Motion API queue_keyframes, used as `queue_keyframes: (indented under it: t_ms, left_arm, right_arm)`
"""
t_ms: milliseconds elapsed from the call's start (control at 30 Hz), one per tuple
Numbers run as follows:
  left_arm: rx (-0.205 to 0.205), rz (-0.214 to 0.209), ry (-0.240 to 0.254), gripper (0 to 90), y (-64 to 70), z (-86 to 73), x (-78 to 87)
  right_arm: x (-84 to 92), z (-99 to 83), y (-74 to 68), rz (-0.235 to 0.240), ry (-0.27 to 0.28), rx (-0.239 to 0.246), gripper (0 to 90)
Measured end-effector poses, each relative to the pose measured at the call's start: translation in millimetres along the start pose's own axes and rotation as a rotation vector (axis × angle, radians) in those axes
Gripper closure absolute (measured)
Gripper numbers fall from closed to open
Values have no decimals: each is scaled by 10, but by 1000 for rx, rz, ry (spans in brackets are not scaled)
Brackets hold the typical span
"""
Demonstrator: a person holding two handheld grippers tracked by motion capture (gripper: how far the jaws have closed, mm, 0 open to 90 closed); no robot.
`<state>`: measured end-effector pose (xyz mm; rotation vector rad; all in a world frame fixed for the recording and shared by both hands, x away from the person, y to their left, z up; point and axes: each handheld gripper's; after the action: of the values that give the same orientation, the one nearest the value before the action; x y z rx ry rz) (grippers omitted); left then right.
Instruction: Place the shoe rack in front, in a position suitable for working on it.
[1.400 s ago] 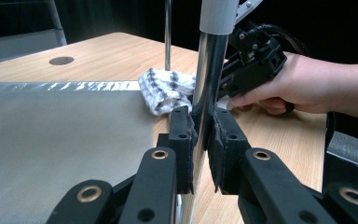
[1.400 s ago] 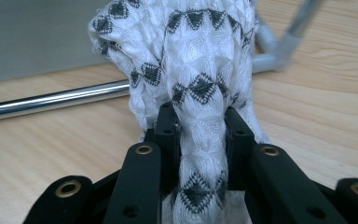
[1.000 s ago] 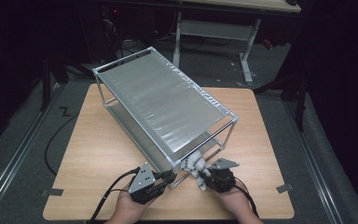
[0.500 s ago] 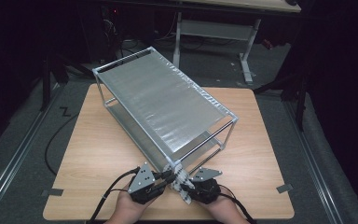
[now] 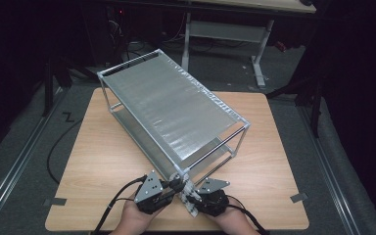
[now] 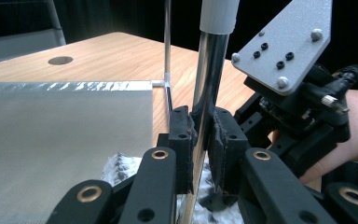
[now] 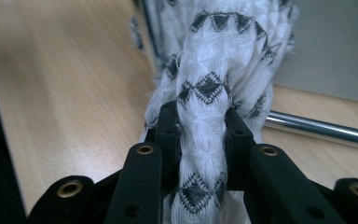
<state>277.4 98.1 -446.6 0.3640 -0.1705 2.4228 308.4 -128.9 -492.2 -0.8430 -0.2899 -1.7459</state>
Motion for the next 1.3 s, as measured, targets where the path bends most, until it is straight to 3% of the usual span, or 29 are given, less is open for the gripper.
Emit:
queue_keyframes:
  t_ms: [333, 533, 633, 667, 1000, 1167, 1300]
  left_arm:
    - [0, 2, -2, 803, 6, 6, -6]
    - [1, 9, -4, 804, 6, 1, 13]
    - [2, 10, -4, 803, 2, -1, 20]
    - [4, 14, -3, 804, 5, -5, 25]
    - [6, 20, -3, 803, 14, -20, 71]
    - [1, 20, -5, 804, 18, -22, 87]
    - [1, 27, -4, 805, 23, -26, 100]
  right_arm:
    - [66, -31, 163, -73, 13, -59, 735]
    - [186, -77, 400, -156, 35, -124, 735]
    - [222, -92, 475, -175, 48, -153, 736]
    - [273, -114, 568, -200, 60, -183, 736]
    - [505, -227, 960, -306, 109, -284, 738]
    - [612, -295, 1095, -353, 134, -335, 739]
    - [653, -322, 1152, -381, 143, -346, 741]
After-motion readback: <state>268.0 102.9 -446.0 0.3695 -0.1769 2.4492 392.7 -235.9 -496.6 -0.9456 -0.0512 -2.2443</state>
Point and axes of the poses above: each handheld gripper's, and its own axes: x roughly backward along the jaws, z roughly out of its top, y roughly to its right, and after that the axes turned 15 degrees about z, right-handed
